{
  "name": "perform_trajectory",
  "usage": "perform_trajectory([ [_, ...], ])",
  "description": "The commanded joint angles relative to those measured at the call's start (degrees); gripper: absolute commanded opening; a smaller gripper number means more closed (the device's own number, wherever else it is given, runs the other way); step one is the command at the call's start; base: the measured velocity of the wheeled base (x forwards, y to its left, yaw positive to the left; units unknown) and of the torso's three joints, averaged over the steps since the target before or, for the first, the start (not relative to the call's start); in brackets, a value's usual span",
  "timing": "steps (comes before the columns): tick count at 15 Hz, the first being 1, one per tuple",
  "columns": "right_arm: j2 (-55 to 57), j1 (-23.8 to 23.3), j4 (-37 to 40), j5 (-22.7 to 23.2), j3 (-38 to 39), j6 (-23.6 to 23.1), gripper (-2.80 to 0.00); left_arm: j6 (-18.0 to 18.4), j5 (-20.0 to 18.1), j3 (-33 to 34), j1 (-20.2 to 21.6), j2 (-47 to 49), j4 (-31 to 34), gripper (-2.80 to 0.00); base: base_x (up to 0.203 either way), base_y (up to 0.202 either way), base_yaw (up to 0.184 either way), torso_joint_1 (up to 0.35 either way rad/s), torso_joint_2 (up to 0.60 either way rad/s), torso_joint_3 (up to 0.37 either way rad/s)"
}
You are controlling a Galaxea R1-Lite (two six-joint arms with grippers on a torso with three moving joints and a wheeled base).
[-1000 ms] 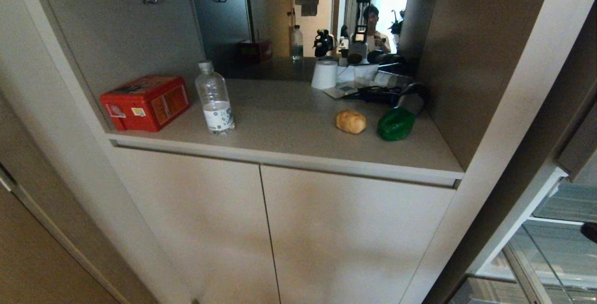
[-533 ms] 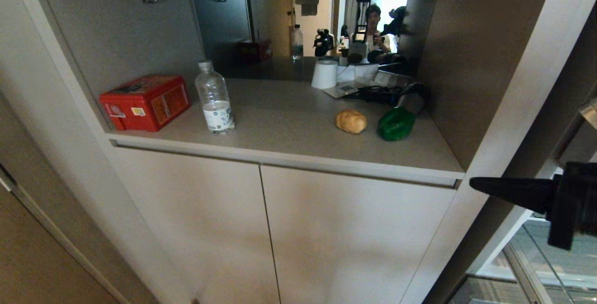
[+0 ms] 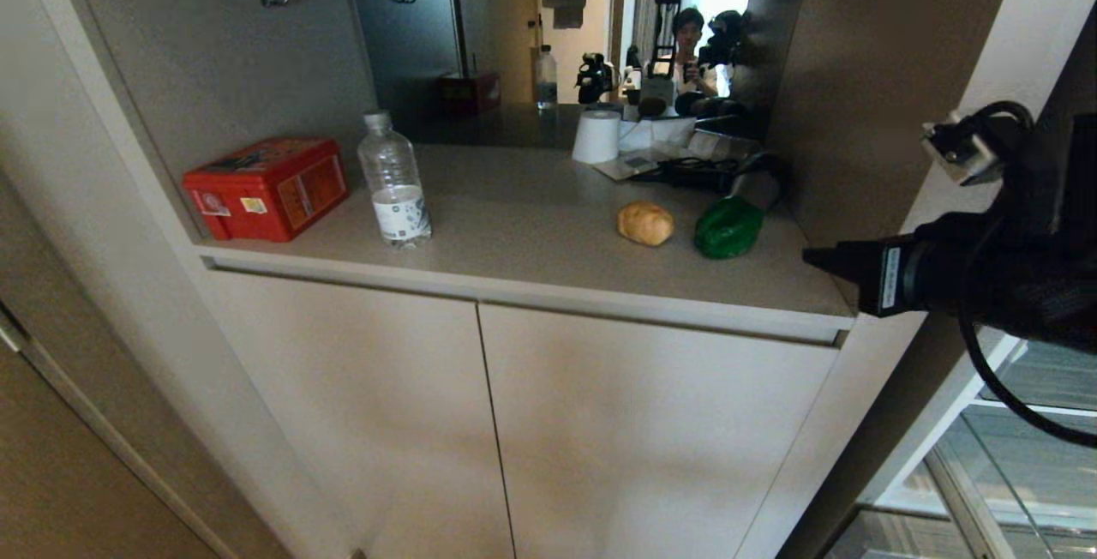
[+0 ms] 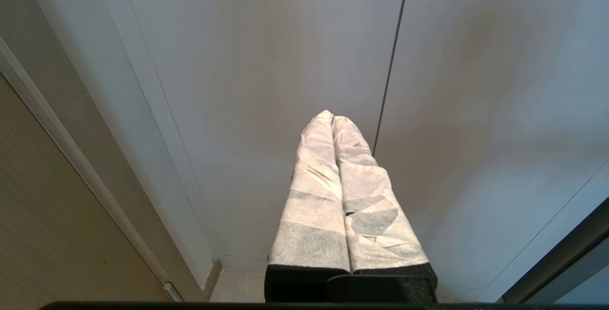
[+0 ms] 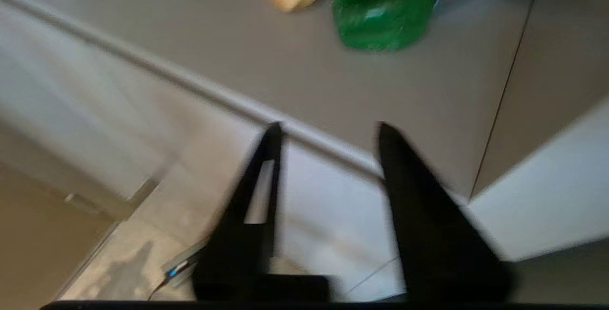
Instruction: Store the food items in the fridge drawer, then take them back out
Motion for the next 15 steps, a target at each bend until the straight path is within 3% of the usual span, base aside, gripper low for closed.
perform_trajectory([
  [1,4.52,0.85,-0.11,-2.72,-3.18,-0.04,0.00,-0.01,0.01,0.62,0.00,-0.01,-0.05,-2.80,0.000,0.000,0.000,0.000,0.00,0.000],
  [5,10.32,3.73,-0.19,-10.60,-7.24,-0.22,0.00,-0.01,0.01,0.62,0.00,-0.01,-0.05,-2.80,0.000,0.000,0.000,0.000,0.00,0.000],
  [12,23.82,3.48,-7.62,-16.86,-15.93,-0.52,0.00,-0.01,0.01,0.62,0.00,-0.01,-0.05,-2.80,0.000,0.000,0.000,0.000,0.00,0.000],
  [15,29.67,2.75,-9.17,-21.60,-22.42,-0.61,0.00,-0.01,0.01,0.62,0.00,-0.01,-0.05,-2.80,0.000,0.000,0.000,0.000,0.00,0.000],
])
